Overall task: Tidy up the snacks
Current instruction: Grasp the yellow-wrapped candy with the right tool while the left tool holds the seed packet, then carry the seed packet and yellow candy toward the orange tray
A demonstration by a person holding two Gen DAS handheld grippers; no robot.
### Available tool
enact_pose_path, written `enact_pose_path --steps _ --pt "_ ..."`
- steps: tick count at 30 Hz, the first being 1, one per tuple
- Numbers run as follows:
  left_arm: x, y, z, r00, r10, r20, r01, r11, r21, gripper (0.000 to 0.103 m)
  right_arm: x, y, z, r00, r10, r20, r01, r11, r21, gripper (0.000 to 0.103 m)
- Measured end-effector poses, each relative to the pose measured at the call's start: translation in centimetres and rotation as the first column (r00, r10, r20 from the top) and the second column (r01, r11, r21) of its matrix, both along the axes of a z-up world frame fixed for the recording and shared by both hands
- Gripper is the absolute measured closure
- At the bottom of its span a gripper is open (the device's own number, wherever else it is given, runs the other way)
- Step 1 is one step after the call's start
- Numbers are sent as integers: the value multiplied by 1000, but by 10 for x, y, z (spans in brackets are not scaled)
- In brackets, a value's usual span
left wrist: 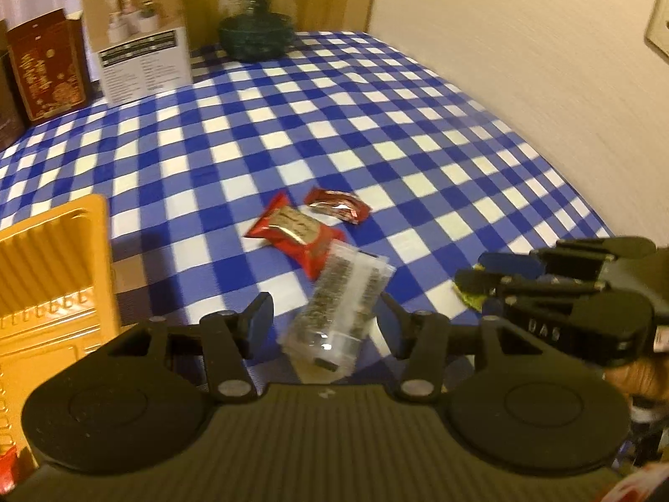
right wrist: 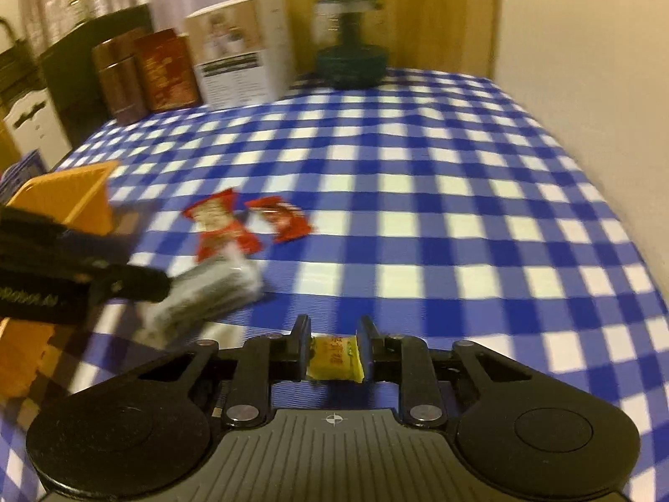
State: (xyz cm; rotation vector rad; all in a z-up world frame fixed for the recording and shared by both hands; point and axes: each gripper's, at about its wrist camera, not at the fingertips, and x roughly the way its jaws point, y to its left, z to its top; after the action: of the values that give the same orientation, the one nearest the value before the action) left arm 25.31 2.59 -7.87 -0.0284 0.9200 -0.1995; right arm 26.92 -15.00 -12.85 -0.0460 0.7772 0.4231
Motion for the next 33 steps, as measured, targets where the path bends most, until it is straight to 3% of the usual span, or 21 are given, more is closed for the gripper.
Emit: enact_pose_path --steps 4,6,7,13,17,18,22,24,33 --pt "1 -9 -3 1000 -22 0 22 1000 5 49 -4 -19 4 1000 -29 -5 29 999 38 65" --pt "2 -10 -3 1000 -19 -2 19 1000 0 49 -7 -24 6 999 -32 -10 33 997 66 46" --pt "2 -11 -4 1000 -18 -2 18 1000 1 49 -10 -25 7 999 -31 -7 32 997 76 42" --pt "1 -12 -6 1000 -22 -8 22 1000 4 49 -15 -5 0 998 63 5 -63 998 -14 37" --pt "2 -13 -9 1000 -22 -16 22 1000 9 49 -14 -4 -8 999 46 8 -45 998 -38 40" --pt "2 -13 -10 1000 -23 -17 23 1000 8 49 -14 -5 -9 999 43 11 -42 998 -45 52" --pt "5 -15 -14 999 -34 -23 34 999 13 49 -14 -8 -9 999 34 16 -34 999 -41 61" --pt "7 -16 -16 999 -35 -27 35 999 13 49 -14 -9 -6 999 31 28 -30 999 -37 78" --pt "19 -26 -20 997 -76 -26 78 995 61 48 -17 -12 -4 999 -4 34 5 1000 -22 79"
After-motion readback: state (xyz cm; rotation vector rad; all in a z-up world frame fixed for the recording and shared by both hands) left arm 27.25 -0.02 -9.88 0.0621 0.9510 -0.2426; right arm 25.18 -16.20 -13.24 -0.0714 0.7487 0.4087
